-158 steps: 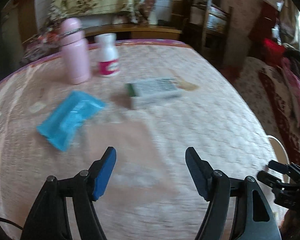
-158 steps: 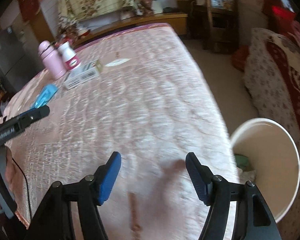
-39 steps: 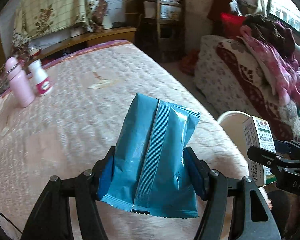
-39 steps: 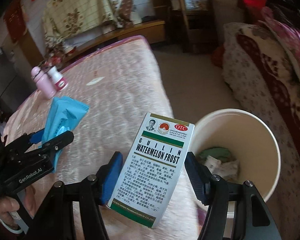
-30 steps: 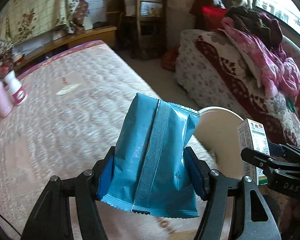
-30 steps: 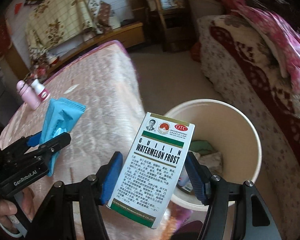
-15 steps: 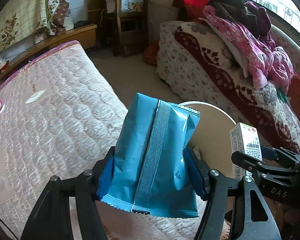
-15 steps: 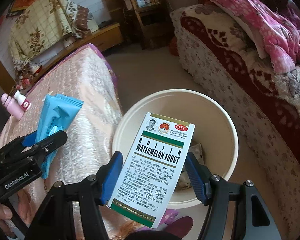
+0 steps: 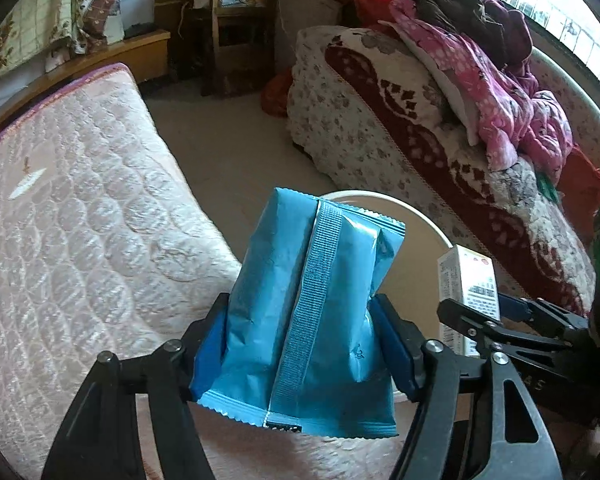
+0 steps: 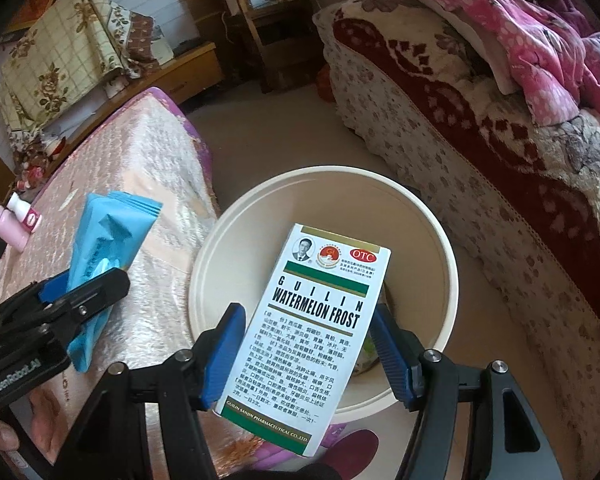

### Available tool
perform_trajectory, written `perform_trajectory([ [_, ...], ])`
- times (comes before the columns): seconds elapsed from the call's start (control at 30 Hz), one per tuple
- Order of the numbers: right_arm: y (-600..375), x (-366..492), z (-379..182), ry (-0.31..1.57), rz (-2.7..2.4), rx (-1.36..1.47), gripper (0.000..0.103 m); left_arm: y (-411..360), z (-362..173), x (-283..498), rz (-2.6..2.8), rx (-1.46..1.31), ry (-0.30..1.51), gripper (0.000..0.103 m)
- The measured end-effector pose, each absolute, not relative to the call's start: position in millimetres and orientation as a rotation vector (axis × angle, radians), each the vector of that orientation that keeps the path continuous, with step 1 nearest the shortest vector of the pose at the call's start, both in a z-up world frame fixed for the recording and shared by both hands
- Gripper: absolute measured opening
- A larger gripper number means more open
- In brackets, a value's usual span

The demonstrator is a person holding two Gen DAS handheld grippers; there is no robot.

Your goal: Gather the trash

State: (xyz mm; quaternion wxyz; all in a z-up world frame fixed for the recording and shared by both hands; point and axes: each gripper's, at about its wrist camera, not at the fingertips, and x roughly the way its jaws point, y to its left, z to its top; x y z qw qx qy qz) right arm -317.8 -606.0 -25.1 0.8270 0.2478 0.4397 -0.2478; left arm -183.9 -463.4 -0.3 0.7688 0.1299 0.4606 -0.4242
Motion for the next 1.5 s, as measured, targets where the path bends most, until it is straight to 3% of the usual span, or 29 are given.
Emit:
perform_trajectory([
  [0.27, -612, -320, -29, 0.935, -0.559, 0.533, 0.077, -463, 0, -184, -0.938, 0.238, 0.992, 0.09],
  [0.6, -591, -328, -11, 0.858, -0.55, 0.499, 0.077, -429, 29, -195, -0.847, 0.273, 0.827, 0.09],
  [1.5, -490, -360, 133, 0.502, -0.607, 0.285, 0.078, -311, 143, -228, -0.774, 0.12, 0.475, 0.09],
])
